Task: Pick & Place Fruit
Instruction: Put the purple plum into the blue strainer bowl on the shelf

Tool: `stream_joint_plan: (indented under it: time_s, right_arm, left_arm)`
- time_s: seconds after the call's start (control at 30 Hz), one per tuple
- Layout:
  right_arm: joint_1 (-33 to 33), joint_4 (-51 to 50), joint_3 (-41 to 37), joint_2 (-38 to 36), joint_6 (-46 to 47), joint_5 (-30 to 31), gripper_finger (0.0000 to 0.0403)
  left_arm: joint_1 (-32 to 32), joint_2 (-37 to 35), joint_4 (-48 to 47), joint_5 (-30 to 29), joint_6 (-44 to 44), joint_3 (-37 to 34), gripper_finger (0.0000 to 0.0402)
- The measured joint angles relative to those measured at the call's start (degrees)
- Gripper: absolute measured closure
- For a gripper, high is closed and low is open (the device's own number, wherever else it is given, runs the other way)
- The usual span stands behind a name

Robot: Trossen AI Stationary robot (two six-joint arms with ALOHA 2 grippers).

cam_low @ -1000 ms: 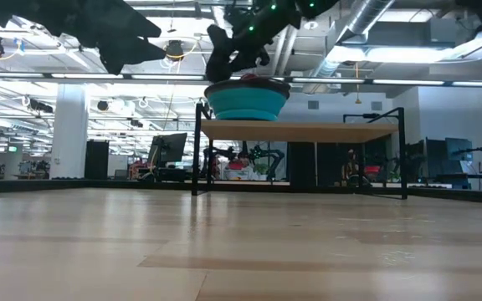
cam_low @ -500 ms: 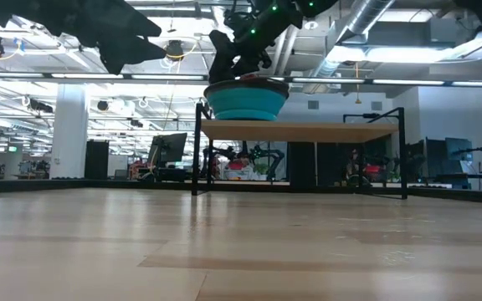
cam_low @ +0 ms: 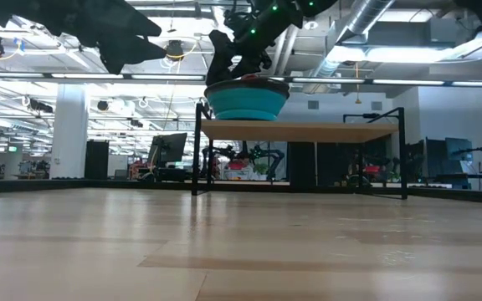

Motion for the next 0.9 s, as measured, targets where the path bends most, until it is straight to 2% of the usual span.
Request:
stream_joint_plan:
  time_s: [0.3, 0.9]
  right_arm:
    - [-0.3, 0.0, 0.0, 0.0, 0.2, 0.0, 0.0080]
    - [-0.3, -0.2, 0.0, 0.0, 0.1, 0.0, 0.0081]
  left_arm:
    - [0.0, 0.0, 0.0, 0.0, 0.0, 0.0, 0.0189]
    - [0.0, 0.0, 0.5, 0.0, 0.0, 0.0, 0.0189]
